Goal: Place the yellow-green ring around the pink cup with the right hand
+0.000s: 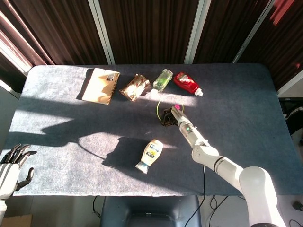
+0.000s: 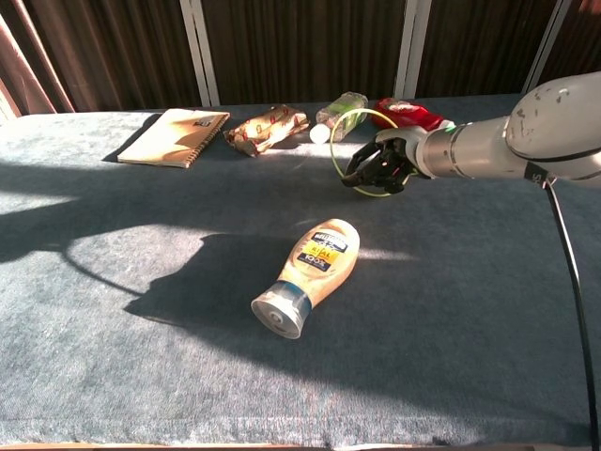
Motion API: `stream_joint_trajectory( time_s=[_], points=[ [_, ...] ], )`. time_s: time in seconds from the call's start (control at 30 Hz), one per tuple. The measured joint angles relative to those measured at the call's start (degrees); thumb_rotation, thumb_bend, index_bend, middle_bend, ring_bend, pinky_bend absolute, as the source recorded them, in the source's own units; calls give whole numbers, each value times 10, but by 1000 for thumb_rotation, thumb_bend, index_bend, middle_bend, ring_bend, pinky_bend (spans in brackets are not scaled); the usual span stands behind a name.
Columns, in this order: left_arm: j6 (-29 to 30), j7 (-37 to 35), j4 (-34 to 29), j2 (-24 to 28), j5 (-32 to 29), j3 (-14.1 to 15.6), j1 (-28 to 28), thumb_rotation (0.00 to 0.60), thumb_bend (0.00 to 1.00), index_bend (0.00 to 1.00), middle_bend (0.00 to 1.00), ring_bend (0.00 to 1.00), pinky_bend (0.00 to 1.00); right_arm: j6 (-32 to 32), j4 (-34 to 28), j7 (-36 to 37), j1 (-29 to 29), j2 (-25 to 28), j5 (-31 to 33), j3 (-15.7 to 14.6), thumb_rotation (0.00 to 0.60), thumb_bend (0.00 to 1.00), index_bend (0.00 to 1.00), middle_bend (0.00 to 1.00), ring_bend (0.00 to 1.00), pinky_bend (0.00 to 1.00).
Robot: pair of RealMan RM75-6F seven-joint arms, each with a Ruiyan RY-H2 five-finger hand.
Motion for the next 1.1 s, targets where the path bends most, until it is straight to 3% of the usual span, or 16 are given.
stream_joint_trajectory(
  time_s=[0.8,1.1],
  points=[
    [4,3,-2,0,-2,0,2,600,493,267,132,55,194,10,-18,25,-25,8,-68,23,600,312,587,928,1000,1000],
    [4,6,-2,0,0,1,2,600,493,267,132,55,194,56,-123,9,-51,50,-124,10,600,288,568,928,1000,1000]
  ],
)
